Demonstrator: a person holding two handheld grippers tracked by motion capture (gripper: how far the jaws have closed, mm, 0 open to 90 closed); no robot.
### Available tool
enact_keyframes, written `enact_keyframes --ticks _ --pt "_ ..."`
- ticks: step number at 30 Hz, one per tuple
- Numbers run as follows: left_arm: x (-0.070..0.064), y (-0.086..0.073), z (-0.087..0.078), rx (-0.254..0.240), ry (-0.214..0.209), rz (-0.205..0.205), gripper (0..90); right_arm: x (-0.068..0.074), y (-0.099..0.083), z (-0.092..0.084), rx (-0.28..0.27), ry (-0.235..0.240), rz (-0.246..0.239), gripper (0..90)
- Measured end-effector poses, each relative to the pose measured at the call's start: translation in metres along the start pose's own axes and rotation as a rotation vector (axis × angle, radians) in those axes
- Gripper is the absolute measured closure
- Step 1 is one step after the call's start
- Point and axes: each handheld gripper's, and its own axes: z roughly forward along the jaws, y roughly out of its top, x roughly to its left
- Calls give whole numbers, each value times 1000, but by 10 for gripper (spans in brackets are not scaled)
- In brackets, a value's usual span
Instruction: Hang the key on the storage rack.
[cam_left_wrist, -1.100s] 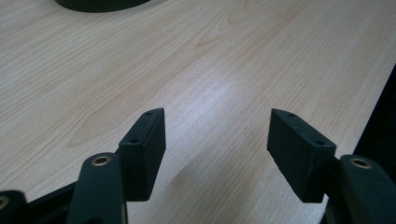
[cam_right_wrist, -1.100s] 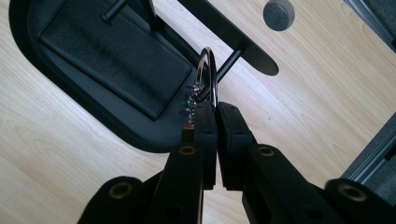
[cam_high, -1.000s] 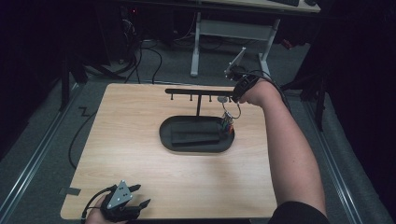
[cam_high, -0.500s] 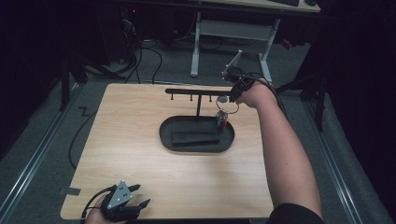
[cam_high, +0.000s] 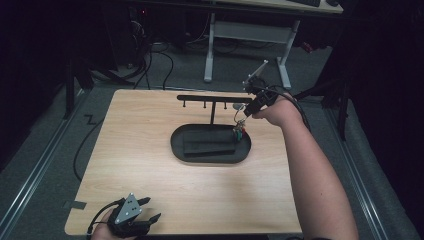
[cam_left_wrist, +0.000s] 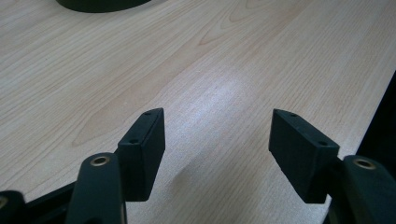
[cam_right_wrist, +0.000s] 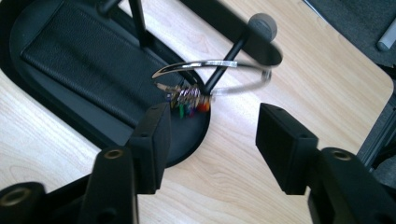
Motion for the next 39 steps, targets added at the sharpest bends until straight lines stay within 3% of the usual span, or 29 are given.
enact_keyframes --ticks 6,9,11,13,14,16,20,21,22,23,24,27,29,34,35,36,38,39 --pt "0 0 0 1 2 1 367 7 -22 -4 -69 -7 1 407" --pt "0 0 0 1 2 0 366 15 -39 -7 -131 -20 -15 359" --pt "0 0 0 -1 1 -3 366 18 -49 -8 -170 -19 4 337" --pt "0 0 0 -4 0 -3 366 20 -54 -8 -189 -17 0 346" --pt "0 1 0 -12 -8 -12 365 24 -67 -6 -231 -37 -23 389" --pt "0 1 -1 -12 -11 -13 364 25 -74 -4 -242 -45 -26 385" --pt "-1 2 0 -11 -12 -9 362 22 -109 9 -288 -12 19 358" --pt "-2 2 0 -12 -12 -8 362 22 -109 9 -288 -12 19 358" --pt "-2 2 1 -12 -12 -8 361 23 -124 15 -306 -3 35 343" --pt "-2 2 1 -12 -10 -8 361 23 -124 15 -306 -3 35 343" --pt "-2 2 1 -12 -10 -7 358 26 -139 20 -343 2 42 337" --pt "-1 2 2 -15 -11 -6 358 31 -153 26 -374 -6 53 330" --pt "-2 3 1 -22 -13 -2 358 36 -174 38 -424 -9 104 322" --pt "-3 4 3 -22 -14 1 353 45 -210 61 -481 18 162 271" --pt "-3 4 3 -20 -13 4 353 45 -210 61 -481 18 162 271" --pt "-4 3 4 -19 -9 4 353 51 -225 70 -514 42 191 251" --pt "-4 3 4 -18 -7 2 353 55 -234 75 -529 46 200 238" --pt "-3 3 5 -17 -4 -2 353 64 -251 84 -554 43 223 219"
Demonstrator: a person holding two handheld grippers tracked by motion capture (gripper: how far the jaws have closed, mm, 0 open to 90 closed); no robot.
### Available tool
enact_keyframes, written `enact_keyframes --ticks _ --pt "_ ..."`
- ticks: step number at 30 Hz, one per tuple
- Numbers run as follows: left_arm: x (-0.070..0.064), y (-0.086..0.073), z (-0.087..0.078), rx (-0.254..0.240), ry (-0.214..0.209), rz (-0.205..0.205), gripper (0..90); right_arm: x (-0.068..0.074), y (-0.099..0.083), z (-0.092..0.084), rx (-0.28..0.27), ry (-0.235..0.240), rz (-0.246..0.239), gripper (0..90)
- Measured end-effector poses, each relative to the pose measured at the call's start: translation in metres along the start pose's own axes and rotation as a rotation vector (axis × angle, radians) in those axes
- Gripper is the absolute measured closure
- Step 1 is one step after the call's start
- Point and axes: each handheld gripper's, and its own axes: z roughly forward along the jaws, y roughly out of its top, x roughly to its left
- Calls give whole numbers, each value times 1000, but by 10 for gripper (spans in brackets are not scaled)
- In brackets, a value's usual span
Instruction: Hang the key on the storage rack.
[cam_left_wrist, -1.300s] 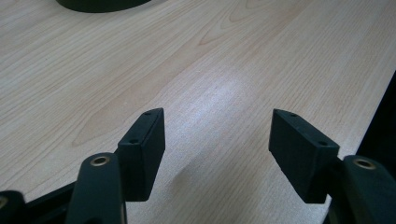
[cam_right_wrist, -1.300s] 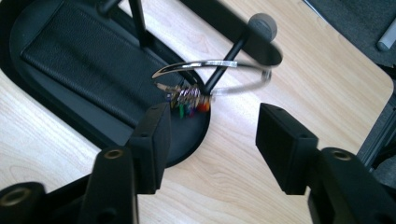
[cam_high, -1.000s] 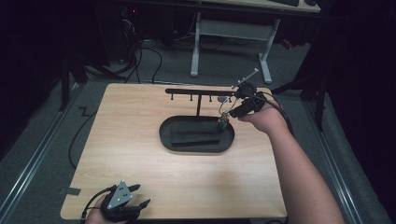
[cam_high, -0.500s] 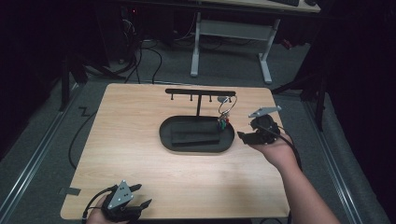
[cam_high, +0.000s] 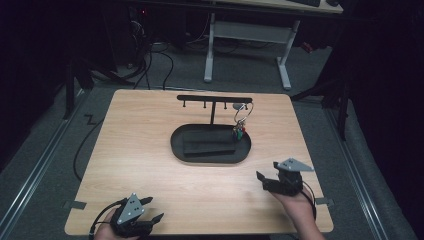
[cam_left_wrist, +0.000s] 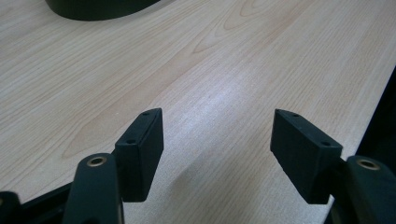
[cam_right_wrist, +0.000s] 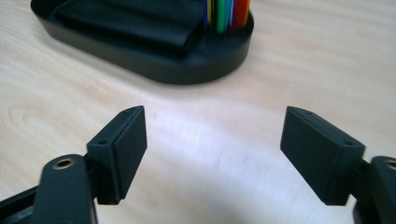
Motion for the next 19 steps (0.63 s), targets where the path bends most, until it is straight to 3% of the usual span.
enact_keyframes --ticks 1,4,5,7,9,19 --pt "0 0 0 0 0 0 353 0 0 0 0 0 0 219" --pt "0 0 1 2 1 0 352 7 -28 -8 -61 -29 18 233" --pt "0 0 1 -1 -2 -1 351 6 -36 -18 -84 -48 65 255" --pt "0 0 1 -7 -6 -2 351 5 -36 -22 -95 -50 68 249" --pt "1 0 1 -5 -6 -9 351 1 -42 -27 -85 -87 57 253" --pt "0 -4 -5 -2 8 0 356 4 -39 -15 -72 -60 46 253"
